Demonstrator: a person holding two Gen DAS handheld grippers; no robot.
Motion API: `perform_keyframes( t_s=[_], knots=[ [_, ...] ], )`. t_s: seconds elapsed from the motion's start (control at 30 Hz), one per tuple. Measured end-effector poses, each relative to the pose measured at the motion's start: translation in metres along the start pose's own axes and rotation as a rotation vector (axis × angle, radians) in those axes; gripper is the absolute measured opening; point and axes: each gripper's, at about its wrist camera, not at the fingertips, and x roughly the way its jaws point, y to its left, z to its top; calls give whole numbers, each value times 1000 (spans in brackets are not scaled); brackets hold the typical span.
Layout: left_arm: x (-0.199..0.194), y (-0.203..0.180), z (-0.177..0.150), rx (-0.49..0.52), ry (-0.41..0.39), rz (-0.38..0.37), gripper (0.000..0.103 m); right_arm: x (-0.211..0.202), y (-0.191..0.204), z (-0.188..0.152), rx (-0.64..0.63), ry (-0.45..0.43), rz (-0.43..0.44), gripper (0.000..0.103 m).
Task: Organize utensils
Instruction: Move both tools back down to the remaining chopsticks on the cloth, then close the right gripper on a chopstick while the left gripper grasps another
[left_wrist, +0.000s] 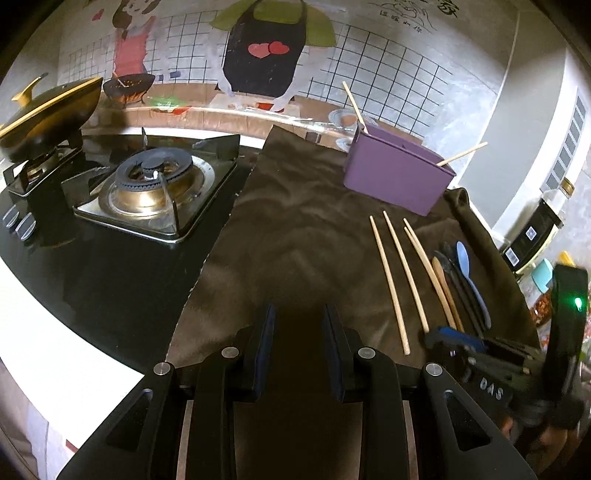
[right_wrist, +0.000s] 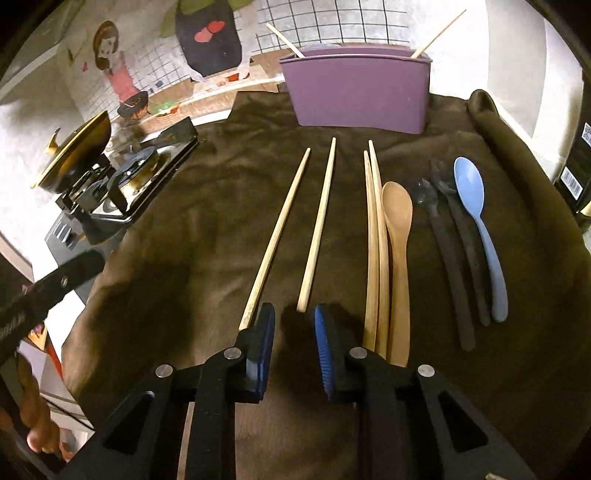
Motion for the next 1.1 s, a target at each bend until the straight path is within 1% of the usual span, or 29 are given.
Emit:
perform_keyframes(
  t_s=[0.23, 0.3, 0.33, 0.43, 0.6, 0.67, 0.87, 1.0, 1.1],
  knots=[
    [1, 3, -1, -3, 5, -8, 28, 16, 6, 10, -15, 19, -66, 21],
    [1, 1, -1, 2, 7, -17, 28, 19, 5, 11, -20, 26, -77, 15],
    [2, -1, -1, 5, 10, -23, 28, 20, 6, 12, -25, 24, -84, 8],
    [6, -10, -2, 20, 26, -39, 28, 16, 3, 13, -34, 22, -83, 7],
    [16, -33, -5, 53, 63, -79, 28, -9, -10, 13, -23, -31, -93, 6],
    [20, -46, -7, 77, 80, -91, 28, -25, -18, 12, -15, -58, -104, 6],
    [26, -73, -15, 120, 101, -119, 28, -63, -43, 1, 31, -124, -121, 6],
    [34, -82, -23, 99, 118, -156, 28, -76, -54, -9, 47, -154, -151, 6],
    [43, -84, -28, 67, 132, -154, 28, -78, -63, -15, 75, -157, -140, 6]
  ],
)
